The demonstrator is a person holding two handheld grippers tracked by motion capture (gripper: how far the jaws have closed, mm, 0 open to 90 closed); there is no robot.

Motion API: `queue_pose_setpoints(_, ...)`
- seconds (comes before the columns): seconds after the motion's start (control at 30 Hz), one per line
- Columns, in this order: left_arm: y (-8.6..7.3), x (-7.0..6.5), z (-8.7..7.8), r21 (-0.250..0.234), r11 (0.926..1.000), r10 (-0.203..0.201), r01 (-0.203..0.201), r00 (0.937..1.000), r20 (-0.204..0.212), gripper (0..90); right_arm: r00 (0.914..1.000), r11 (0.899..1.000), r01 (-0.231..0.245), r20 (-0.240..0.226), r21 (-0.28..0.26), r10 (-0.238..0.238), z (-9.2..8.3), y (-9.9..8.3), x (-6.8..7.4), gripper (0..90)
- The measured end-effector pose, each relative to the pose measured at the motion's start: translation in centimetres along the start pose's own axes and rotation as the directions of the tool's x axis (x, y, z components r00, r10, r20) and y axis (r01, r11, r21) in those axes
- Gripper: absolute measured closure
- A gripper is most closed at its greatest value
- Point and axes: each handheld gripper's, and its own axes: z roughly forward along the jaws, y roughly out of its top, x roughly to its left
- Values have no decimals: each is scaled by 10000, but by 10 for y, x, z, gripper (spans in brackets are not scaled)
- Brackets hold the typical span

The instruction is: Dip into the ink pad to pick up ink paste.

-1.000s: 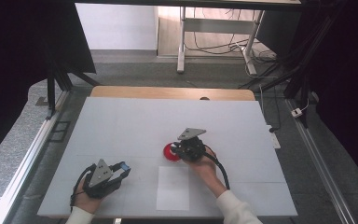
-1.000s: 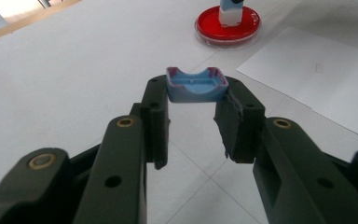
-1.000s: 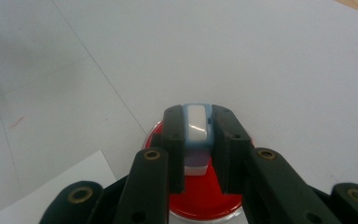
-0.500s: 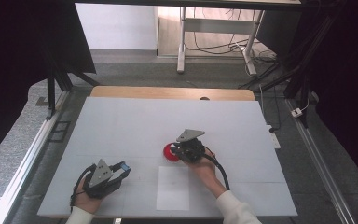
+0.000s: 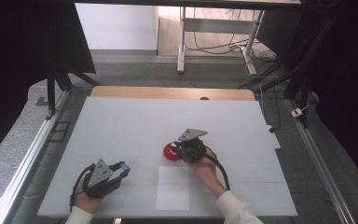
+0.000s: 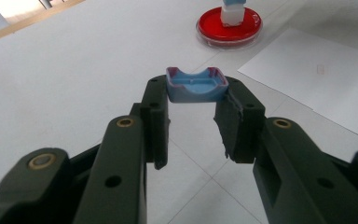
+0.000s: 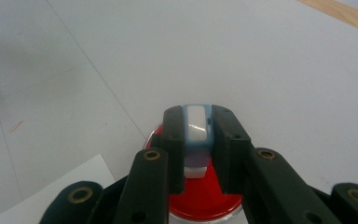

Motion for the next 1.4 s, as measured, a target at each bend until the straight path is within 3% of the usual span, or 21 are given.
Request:
queue_pose_setpoints(0.27,0,0,0,-14,10000,-1,1,10000,5,647,10000,9988,-87,1,-490,88,-7,4,0,752)
queue_pose_setpoints(0.67,0,0,0,21,10000,29,-29,10000,-10,647,9996,9975,-142,230,-696,158,-13,5,-5,751)
queue_pose_setpoints(1.4,0,0,0,43,10000,36,-36,10000,24,646,9995,9993,-143,282,-348,153,-5,1,-7,751)
